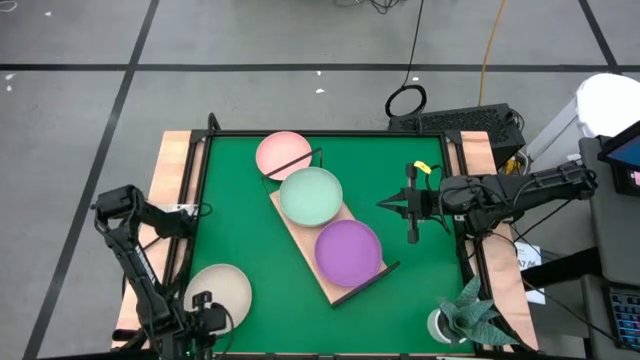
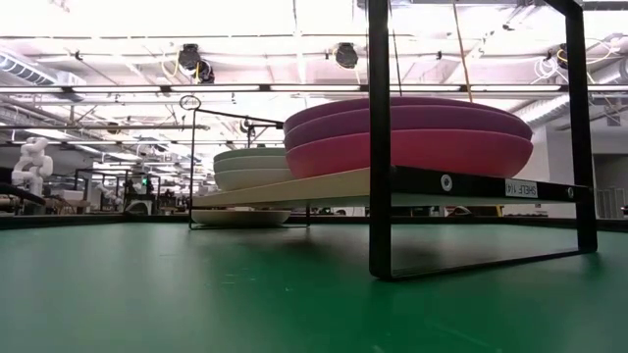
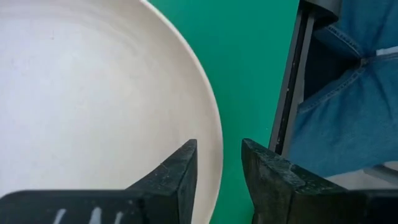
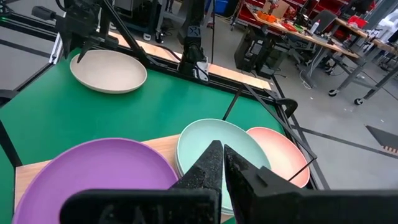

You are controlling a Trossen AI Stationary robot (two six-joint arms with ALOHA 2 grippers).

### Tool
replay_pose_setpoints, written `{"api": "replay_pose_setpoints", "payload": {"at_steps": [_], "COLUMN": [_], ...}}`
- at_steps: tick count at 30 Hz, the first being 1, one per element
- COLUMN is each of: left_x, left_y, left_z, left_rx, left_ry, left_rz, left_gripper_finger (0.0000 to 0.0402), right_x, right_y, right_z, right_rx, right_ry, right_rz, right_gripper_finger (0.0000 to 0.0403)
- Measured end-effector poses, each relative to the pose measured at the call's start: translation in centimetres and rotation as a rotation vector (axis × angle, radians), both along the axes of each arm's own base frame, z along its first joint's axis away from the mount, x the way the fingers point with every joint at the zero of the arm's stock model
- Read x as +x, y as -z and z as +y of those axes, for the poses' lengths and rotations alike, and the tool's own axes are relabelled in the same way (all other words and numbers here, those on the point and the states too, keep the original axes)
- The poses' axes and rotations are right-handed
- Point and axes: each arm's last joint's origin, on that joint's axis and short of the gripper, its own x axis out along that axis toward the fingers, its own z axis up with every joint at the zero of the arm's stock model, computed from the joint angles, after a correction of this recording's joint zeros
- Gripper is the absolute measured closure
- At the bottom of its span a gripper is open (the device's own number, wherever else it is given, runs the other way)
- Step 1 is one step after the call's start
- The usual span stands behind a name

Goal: Place and stack plates onto a shelf
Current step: Stack the white plate on top of the green plate on the shelf

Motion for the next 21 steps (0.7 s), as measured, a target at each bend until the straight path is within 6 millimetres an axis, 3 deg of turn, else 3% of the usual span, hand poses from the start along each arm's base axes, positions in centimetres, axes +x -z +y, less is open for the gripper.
{"api": "replay_pose_setpoints", "payload": {"at_steps": [9,21], "left_x": [0.0,0.9], "left_y": [0.1,2.2], "left_z": [0.1,-0.1], "left_rx": [0.041,0.088], "left_ry": [0.033,0.044], "left_rz": [-0.029,0.021], "left_gripper_finger": [0.0274,0.0274], "right_x": [0.0,0.0], "right_y": [0.0,0.0], "right_z": [0.0,0.0], "right_rx": [0.019,0.019], "right_ry": [0.003,0.002], "right_rz": [-0.001,0.0], "right_gripper_finger": [0.0403,0.0403]}}
